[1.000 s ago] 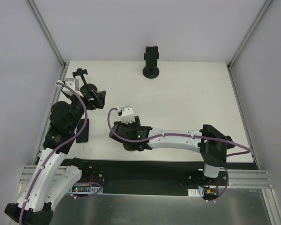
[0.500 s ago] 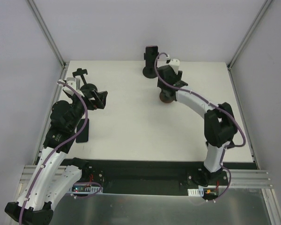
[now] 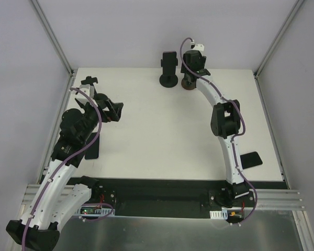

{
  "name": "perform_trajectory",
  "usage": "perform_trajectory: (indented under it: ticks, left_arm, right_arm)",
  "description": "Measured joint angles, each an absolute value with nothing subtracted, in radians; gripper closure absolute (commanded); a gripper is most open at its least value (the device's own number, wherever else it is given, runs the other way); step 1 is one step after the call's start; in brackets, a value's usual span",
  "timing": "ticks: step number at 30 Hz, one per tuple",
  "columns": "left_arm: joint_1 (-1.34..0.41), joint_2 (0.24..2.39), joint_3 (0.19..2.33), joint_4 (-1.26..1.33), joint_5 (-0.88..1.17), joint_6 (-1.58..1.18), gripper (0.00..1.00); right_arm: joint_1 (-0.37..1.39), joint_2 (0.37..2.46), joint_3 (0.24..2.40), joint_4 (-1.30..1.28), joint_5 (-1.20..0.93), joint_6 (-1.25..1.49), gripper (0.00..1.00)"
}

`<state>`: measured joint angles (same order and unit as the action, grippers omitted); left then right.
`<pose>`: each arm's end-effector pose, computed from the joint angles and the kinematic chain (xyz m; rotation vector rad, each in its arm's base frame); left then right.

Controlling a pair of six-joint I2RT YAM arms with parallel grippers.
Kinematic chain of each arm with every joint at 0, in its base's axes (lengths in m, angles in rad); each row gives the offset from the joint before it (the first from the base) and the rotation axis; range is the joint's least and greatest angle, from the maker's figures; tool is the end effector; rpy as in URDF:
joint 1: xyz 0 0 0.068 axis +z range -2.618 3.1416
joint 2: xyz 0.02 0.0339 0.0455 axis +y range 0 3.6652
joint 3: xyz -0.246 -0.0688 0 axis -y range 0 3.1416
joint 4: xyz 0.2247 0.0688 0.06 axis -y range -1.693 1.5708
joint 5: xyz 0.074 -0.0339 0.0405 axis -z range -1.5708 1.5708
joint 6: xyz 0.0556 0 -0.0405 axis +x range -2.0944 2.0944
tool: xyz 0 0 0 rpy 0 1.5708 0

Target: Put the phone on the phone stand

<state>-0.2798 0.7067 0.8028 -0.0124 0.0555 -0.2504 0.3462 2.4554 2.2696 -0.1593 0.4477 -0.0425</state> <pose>0.1720 -0.0526 0.3653 0.0675 1.5034 -0.4689 0.5340 0.1671 0.2448 -0.0672 1.8855 -0.2211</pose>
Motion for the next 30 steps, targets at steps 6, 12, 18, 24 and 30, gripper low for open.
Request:
perform_trajectory:
  ticks: [6,12,18,24,30]
  left_arm:
    - [-0.279,0.738,0.803,-0.012,0.099,-0.263,0.02]
    - [-0.279,0.754,0.803,-0.012,0.104,-0.273,0.02]
    - [-0.279,0.764,0.803,-0.012,0.104,-0.273,0.02]
    - [-0.273,0.775,0.803,-0.012,0.105,-0.274,0.02]
    - [-0.267,0.775,0.803,-0.012,0.105,-0.274,0.02]
  right_arm:
    - [0.330,2.477,2.294,-0.159,0.400,-0.045,0.99]
    - [0.309,2.505,2.322,-0.144,0.354,-0.044,0.94]
    - [0.303,2.532,2.341,-0.112,0.346,-0.059,0.79]
    - [0.297,2.548,2.353,-0.091,0.323,-0.073,0.75]
    - [0.293,2.550,2.353,-0.086,0.287,-0.099,0.76]
